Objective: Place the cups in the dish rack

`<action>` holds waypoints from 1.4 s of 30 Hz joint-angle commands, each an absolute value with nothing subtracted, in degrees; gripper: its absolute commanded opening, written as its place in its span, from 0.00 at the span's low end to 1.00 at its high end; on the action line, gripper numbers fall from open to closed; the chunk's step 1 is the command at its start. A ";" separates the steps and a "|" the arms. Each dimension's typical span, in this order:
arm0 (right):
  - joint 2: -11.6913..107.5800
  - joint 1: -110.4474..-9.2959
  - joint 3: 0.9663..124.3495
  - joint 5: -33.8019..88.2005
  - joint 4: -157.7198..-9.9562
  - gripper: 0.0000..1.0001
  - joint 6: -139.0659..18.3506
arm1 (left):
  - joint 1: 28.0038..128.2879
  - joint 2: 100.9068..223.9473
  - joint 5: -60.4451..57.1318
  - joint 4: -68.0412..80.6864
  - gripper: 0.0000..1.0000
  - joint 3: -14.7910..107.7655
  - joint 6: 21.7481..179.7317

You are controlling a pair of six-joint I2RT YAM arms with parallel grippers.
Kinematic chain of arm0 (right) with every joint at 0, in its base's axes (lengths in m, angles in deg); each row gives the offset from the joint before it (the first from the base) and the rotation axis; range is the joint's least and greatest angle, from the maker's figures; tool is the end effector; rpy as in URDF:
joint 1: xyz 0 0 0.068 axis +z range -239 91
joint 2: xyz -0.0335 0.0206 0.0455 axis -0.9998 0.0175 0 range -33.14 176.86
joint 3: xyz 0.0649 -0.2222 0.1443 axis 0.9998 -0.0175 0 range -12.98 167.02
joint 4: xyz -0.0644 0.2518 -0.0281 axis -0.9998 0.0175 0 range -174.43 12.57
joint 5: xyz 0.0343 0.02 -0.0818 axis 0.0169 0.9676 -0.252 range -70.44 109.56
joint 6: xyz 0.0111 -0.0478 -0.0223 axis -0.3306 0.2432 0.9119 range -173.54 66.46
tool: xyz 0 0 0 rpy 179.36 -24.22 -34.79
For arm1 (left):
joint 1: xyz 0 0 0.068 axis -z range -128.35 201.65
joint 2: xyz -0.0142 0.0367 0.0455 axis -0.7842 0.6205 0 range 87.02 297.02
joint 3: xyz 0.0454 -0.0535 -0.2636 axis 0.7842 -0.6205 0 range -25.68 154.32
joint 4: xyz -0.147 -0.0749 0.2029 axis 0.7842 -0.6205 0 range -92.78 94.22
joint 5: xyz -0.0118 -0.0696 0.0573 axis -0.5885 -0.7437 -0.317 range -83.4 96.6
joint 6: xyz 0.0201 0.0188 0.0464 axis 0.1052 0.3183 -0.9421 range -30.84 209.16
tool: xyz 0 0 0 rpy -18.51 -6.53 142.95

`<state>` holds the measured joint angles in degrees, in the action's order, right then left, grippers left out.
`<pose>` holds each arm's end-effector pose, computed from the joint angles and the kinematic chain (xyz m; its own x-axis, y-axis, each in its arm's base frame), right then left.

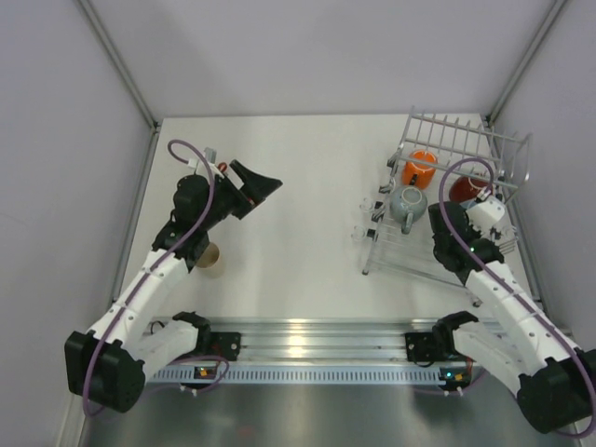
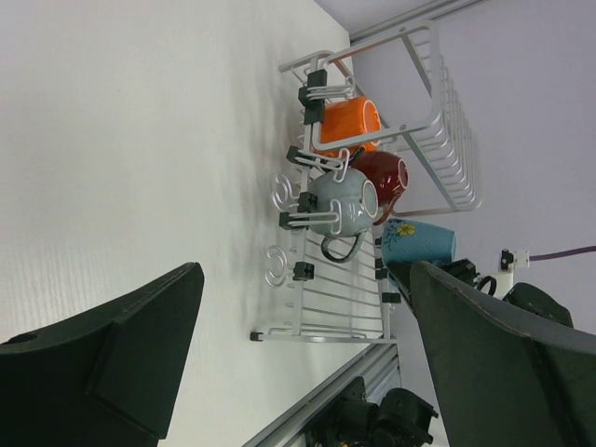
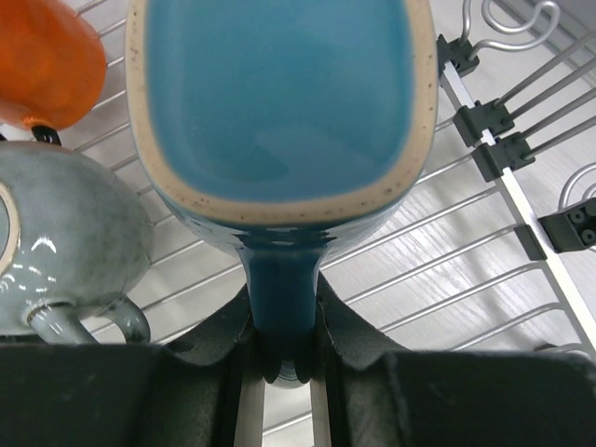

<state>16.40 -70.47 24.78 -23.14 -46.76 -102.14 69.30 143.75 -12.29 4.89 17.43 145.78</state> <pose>0.1651 0.0297 0.2470 -0.3381 0.4679 -0.8165 0.6623 0.7347 0.1468 0.2180 -0.0815 0.3108 -0.6082 -0.6355 -0.4756 0.1450 0.5002 -0.8537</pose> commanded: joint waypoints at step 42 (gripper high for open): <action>29.18 -76.34 28.42 -26.59 -48.93 0.37 -127.54 | 69.05 143.10 -10.62 1.41 0.98 19.49 143.48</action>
<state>30.92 -75.39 25.18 -24.73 -50.48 -125.35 69.30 143.77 -10.85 0.62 18.79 143.81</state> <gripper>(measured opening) 0.363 0.982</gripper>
